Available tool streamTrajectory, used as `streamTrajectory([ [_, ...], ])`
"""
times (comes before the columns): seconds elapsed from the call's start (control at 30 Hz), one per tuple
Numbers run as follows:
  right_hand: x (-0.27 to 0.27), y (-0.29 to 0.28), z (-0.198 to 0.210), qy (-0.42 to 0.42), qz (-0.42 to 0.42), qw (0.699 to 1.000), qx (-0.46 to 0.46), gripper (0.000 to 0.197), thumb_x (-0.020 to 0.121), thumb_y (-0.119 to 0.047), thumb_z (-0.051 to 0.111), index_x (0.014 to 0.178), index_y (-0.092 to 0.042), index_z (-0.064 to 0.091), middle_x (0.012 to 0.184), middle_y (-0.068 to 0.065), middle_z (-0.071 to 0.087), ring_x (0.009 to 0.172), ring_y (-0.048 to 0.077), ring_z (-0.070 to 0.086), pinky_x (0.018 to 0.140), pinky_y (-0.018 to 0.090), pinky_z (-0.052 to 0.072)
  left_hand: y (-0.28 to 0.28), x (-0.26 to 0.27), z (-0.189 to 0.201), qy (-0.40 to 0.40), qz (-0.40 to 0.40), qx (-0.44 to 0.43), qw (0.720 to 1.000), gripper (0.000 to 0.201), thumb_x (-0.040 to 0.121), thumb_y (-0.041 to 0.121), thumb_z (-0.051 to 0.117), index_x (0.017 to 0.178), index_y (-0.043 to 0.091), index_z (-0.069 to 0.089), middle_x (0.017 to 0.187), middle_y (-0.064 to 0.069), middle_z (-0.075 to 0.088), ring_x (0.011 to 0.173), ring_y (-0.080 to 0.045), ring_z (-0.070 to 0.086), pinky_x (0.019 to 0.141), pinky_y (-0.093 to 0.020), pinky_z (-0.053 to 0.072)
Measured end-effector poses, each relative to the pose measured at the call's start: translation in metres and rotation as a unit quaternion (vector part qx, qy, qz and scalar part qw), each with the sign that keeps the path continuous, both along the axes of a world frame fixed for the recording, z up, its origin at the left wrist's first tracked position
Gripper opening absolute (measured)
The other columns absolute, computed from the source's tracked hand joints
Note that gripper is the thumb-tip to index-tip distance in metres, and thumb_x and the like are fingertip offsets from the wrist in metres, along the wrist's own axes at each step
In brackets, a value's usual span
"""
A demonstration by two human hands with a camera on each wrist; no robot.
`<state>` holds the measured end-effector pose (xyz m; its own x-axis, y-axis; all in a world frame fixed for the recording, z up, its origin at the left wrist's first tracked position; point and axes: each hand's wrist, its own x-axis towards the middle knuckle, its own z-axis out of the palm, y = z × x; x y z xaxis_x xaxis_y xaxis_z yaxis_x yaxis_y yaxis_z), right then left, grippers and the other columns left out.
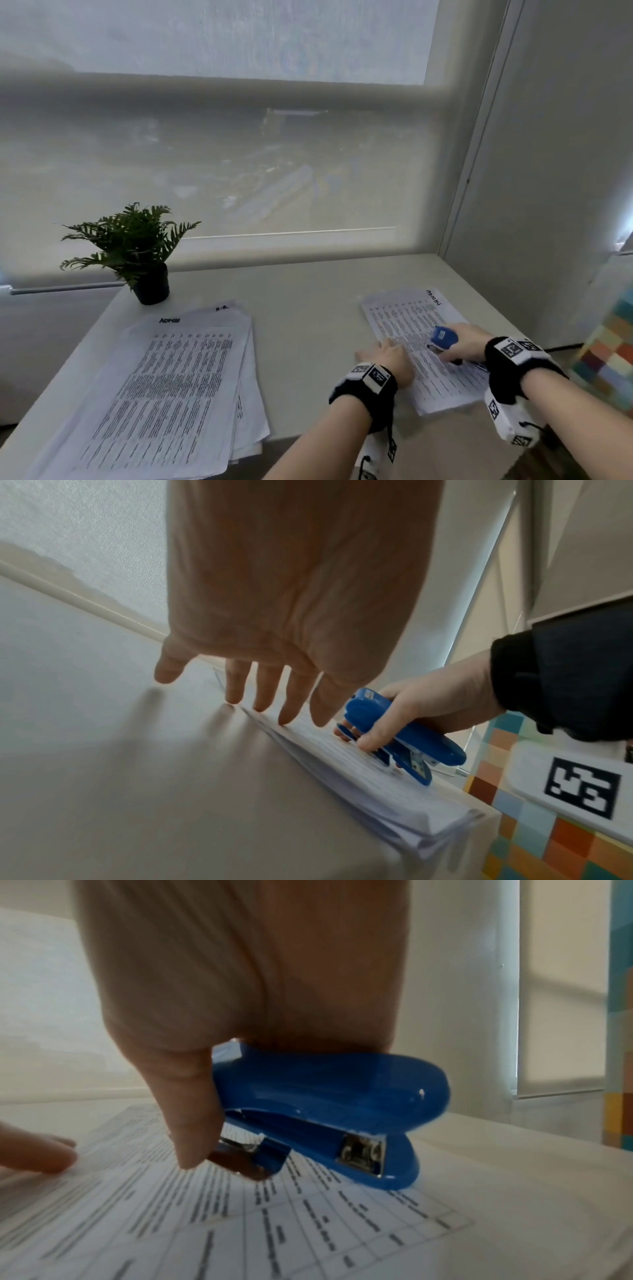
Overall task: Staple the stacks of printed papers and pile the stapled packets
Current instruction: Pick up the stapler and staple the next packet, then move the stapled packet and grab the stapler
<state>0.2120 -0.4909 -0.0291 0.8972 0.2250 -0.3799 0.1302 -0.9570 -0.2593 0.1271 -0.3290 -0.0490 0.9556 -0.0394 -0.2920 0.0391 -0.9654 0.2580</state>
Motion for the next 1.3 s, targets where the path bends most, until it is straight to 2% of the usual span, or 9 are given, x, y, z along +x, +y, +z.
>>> streamTrajectory([
  [0.13, -0.002, 0.016, 0.004, -0.003, 0.006, 1.000, -0.026, 0.023, 0.076, -0.031, 0.074, 0.087, -0.023, 0.055, 0.093, 0.001, 0.066, 0.090, 0.020, 0.063, 0.074, 0.025, 0.046, 0.039, -0.012, 0.013, -0.030, -0.006, -0.072, 0.997, 0.045, 0.097, 0.029, 0.038, 0.140, 0.014, 0.039, 0.151, -0.007, 0.030, 0.136, -0.030, 0.032, 0.110, -0.048, 0.032],
  [0.2, -0.009, 0.033, 0.016, -0.027, 0.003, 0.999, -0.023, 0.021, 0.078, -0.034, 0.071, 0.073, -0.022, 0.053, 0.077, -0.001, 0.063, 0.076, 0.018, 0.062, 0.063, 0.025, 0.041, 0.070, -0.021, 0.026, -0.081, 0.038, -0.113, 0.990, 0.041, 0.097, 0.027, 0.041, 0.136, 0.016, 0.046, 0.145, -0.008, 0.042, 0.133, -0.029, 0.039, 0.109, -0.040, 0.033],
  [0.33, -0.034, 0.092, 0.039, -0.042, -0.038, 0.986, 0.156, 0.030, 0.081, -0.040, 0.068, 0.065, -0.016, 0.059, 0.074, 0.005, 0.068, 0.068, 0.019, 0.061, 0.061, 0.026, 0.040, 0.160, -0.049, 0.044, -0.186, 0.196, -0.083, 0.959, 0.029, 0.093, 0.021, 0.043, 0.116, 0.019, 0.061, 0.122, -0.007, 0.062, 0.116, -0.028, 0.056, 0.094, -0.034, 0.044],
  [0.47, -0.078, 0.163, 0.040, 0.119, -0.093, 0.930, 0.336, 0.034, 0.081, -0.037, 0.071, 0.076, -0.007, 0.056, 0.077, 0.015, 0.061, 0.072, 0.028, 0.058, 0.074, 0.035, 0.046, 0.263, -0.096, 0.039, -0.105, 0.330, 0.041, 0.937, 0.040, 0.093, 0.018, 0.042, 0.133, 0.015, 0.047, 0.139, -0.010, 0.049, 0.128, -0.028, 0.046, 0.104, -0.036, 0.038],
  [0.63, -0.130, 0.229, 0.016, 0.241, -0.034, 0.920, 0.307, 0.031, 0.087, -0.037, 0.065, 0.076, -0.011, 0.055, 0.074, 0.006, 0.058, 0.067, 0.019, 0.055, 0.065, 0.027, 0.047, 0.349, -0.147, 0.013, 0.054, 0.456, 0.076, 0.885, 0.091, 0.077, 0.067, 0.054, 0.144, 0.010, 0.029, 0.143, -0.012, 0.041, 0.133, -0.031, 0.036, 0.111, -0.044, 0.032],
  [0.73, -0.146, 0.256, 0.008, 0.269, -0.004, 0.915, 0.300, 0.027, 0.089, -0.035, 0.062, 0.078, -0.012, 0.055, 0.074, 0.003, 0.057, 0.063, 0.014, 0.054, 0.056, 0.021, 0.045, 0.355, -0.163, 0.011, 0.099, 0.458, 0.058, 0.881, 0.093, 0.069, 0.066, 0.067, 0.135, 0.007, 0.041, 0.138, -0.015, 0.042, 0.129, -0.029, 0.040, 0.110, -0.037, 0.034],
  [0.9, -0.149, 0.280, -0.003, 0.255, 0.002, 0.919, 0.301, 0.038, 0.085, -0.036, 0.068, 0.107, -0.008, 0.053, 0.083, 0.004, 0.059, 0.072, 0.016, 0.057, 0.066, 0.027, 0.048, 0.369, -0.156, -0.012, 0.074, 0.509, -0.002, 0.857, 0.121, 0.046, 0.066, 0.081, 0.139, 0.005, 0.033, 0.134, -0.014, 0.040, 0.126, -0.031, 0.042, 0.112, -0.040, 0.033],
  [1.1, -0.143, 0.281, -0.011, 0.245, -0.015, 0.921, 0.301, 0.030, 0.083, -0.031, 0.071, 0.099, -0.011, 0.053, 0.083, 0.005, 0.060, 0.068, 0.017, 0.057, 0.059, 0.025, 0.046, 0.352, -0.163, 0.012, 0.004, 0.519, -0.032, 0.854, 0.093, 0.066, 0.027, 0.085, 0.135, 0.002, 0.028, 0.134, -0.018, 0.035, 0.124, -0.037, 0.046, 0.105, -0.044, 0.040],
  [1.3, -0.142, 0.280, -0.014, 0.251, -0.009, 0.916, 0.311, 0.038, 0.083, -0.033, 0.071, 0.107, -0.011, 0.053, 0.096, 0.010, 0.063, 0.075, 0.019, 0.059, 0.063, 0.027, 0.049, 0.364, -0.172, 0.022, -0.120, 0.453, -0.031, 0.883, 0.029, 0.083, 0.013, 0.058, 0.112, 0.010, 0.058, 0.117, -0.015, 0.061, 0.112, -0.032, 0.056, 0.096, -0.035, 0.047],
])
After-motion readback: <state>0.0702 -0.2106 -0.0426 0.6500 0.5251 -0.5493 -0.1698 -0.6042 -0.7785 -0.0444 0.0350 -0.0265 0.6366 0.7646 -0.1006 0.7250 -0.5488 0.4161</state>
